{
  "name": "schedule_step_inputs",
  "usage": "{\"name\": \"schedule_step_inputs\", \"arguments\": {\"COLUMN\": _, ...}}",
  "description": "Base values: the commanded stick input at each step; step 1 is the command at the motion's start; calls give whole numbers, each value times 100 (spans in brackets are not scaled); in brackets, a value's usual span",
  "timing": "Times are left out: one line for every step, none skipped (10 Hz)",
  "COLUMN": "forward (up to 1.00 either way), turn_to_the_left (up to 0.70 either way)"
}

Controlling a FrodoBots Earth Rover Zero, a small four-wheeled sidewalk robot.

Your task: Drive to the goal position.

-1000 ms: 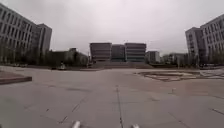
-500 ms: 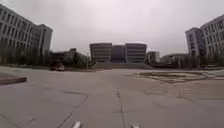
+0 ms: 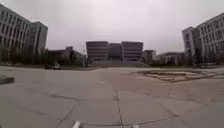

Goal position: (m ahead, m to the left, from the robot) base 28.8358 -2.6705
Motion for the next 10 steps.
{"name": "schedule_step_inputs", "arguments": {"forward": 70, "turn_to_the_left": 0}}
{"name": "schedule_step_inputs", "arguments": {"forward": 70, "turn_to_the_left": 0}}
{"name": "schedule_step_inputs", "arguments": {"forward": 70, "turn_to_the_left": 0}}
{"name": "schedule_step_inputs", "arguments": {"forward": 70, "turn_to_the_left": 0}}
{"name": "schedule_step_inputs", "arguments": {"forward": 70, "turn_to_the_left": 0}}
{"name": "schedule_step_inputs", "arguments": {"forward": 70, "turn_to_the_left": 0}}
{"name": "schedule_step_inputs", "arguments": {"forward": 70, "turn_to_the_left": 0}}
{"name": "schedule_step_inputs", "arguments": {"forward": 70, "turn_to_the_left": 0}}
{"name": "schedule_step_inputs", "arguments": {"forward": 70, "turn_to_the_left": 0}}
{"name": "schedule_step_inputs", "arguments": {"forward": 70, "turn_to_the_left": 0}}
